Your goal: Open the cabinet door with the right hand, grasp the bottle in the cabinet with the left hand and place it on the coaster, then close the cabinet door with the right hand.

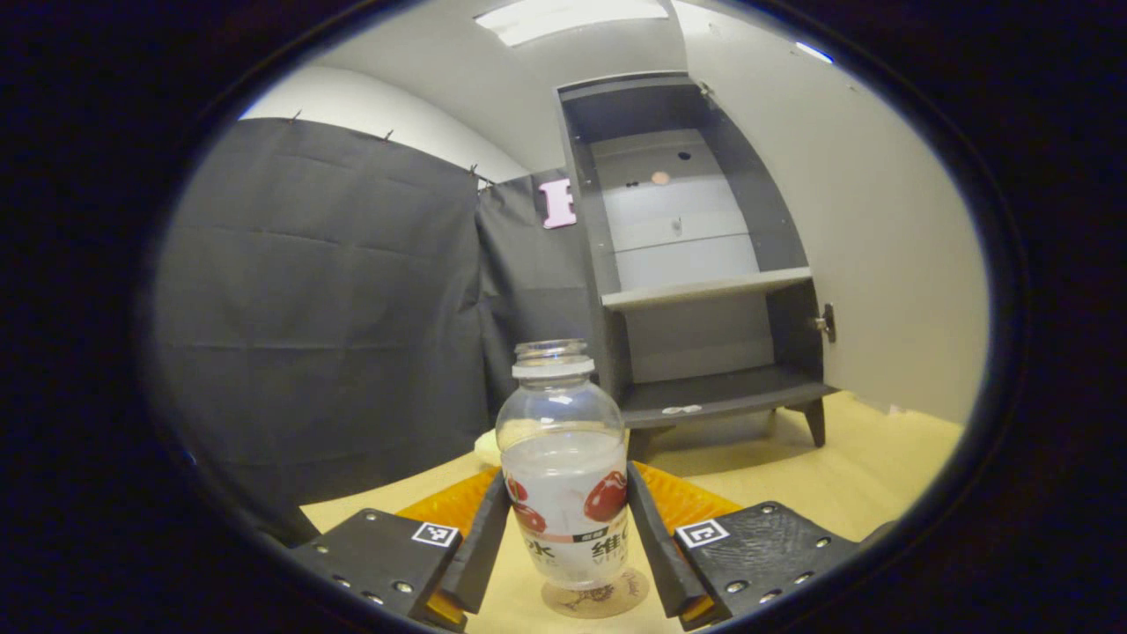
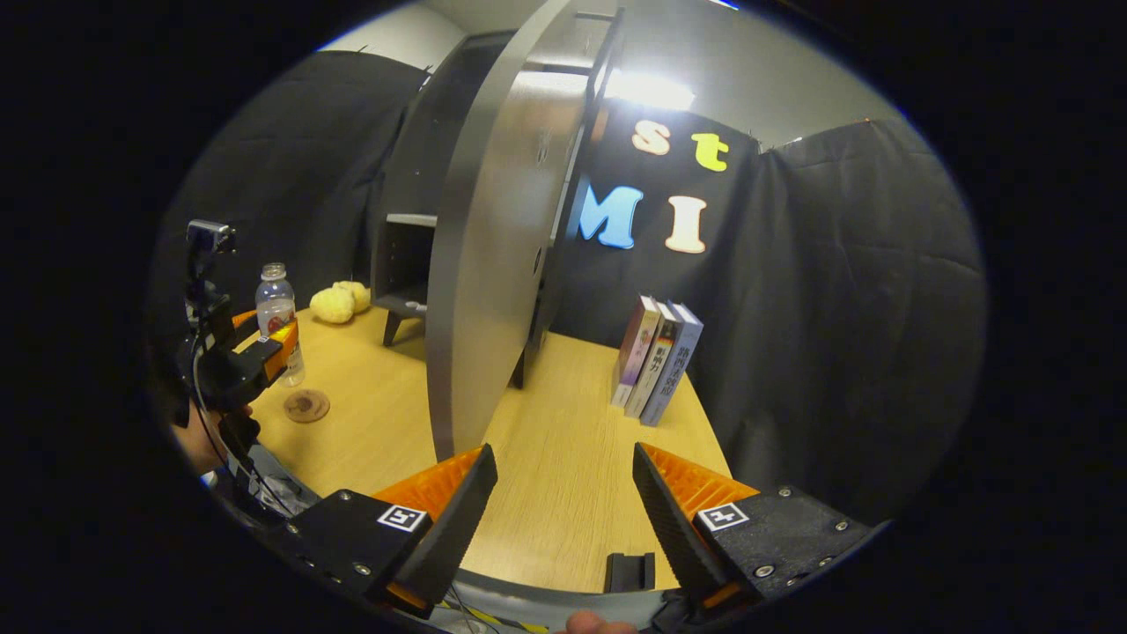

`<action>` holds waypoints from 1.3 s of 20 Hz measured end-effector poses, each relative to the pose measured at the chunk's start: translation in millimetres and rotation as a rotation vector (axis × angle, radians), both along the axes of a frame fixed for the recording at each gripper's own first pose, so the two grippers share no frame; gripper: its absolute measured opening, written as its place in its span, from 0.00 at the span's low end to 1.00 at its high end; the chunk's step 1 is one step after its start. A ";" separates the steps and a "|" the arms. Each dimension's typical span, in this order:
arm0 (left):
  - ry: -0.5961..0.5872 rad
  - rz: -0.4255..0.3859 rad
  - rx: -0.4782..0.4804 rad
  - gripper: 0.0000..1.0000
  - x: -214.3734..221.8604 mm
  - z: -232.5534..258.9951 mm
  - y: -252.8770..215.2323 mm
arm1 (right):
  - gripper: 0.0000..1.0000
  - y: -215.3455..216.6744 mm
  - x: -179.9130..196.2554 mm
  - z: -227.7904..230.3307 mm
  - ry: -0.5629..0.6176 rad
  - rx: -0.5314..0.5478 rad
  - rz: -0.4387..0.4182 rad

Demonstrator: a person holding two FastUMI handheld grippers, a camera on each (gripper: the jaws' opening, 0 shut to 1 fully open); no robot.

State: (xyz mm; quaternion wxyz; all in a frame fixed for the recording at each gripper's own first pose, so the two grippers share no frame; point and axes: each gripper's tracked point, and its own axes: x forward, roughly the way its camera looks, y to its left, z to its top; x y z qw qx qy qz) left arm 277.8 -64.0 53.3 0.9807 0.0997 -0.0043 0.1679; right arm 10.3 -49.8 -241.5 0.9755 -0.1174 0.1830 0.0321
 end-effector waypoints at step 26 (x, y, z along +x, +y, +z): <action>-0.050 -0.010 -0.064 0.88 -4.4 32.5 16.0 | 0.96 24.8 -29.1 -25.6 0.088 -0.015 0.082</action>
